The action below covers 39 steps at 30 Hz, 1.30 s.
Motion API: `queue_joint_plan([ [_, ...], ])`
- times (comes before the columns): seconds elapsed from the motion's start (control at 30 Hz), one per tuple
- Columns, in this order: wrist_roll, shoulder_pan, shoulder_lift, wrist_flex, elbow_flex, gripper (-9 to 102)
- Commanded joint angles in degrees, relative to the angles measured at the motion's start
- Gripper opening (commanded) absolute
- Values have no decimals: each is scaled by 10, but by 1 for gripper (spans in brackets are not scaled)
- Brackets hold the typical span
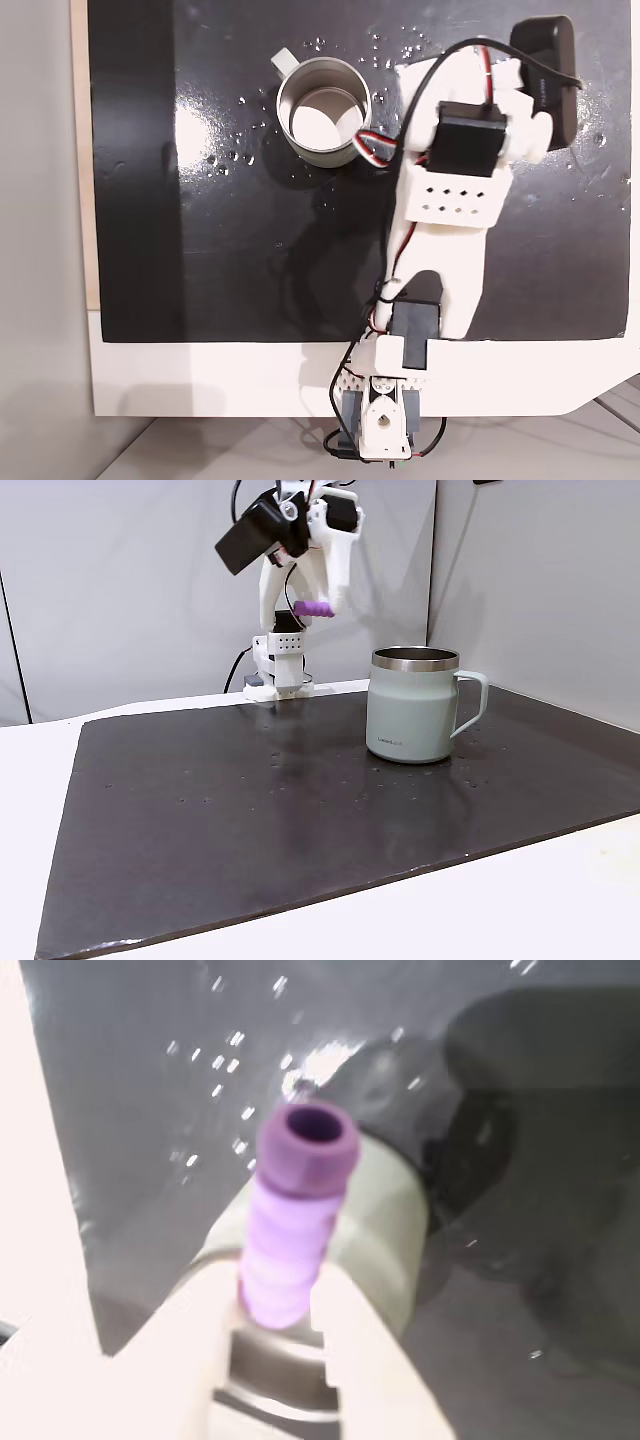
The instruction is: Grasp a pengrip and put it in the cup.
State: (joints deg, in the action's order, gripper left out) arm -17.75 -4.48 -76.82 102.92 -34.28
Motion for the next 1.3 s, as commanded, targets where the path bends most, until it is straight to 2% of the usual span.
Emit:
queue_joint_plan([
  [0.0, 43, 50, -30, 3, 54, 0],
  [0.27, 125, 144, 4, 3, 90, 0],
  [0.5, 155, 205, 16, 3, 88, 0],
  [0.77, 150, 212, 8, 3, 69, 0],
  [0.8, 149, 210, 5, 3, 65, 1],
  [0.9, 141, 208, -1, 3, 53, 27],
  [0.97, 147, 208, -4, 3, 49, 38],
  [1.27, 142, 206, -8, 3, 34, 39],
])
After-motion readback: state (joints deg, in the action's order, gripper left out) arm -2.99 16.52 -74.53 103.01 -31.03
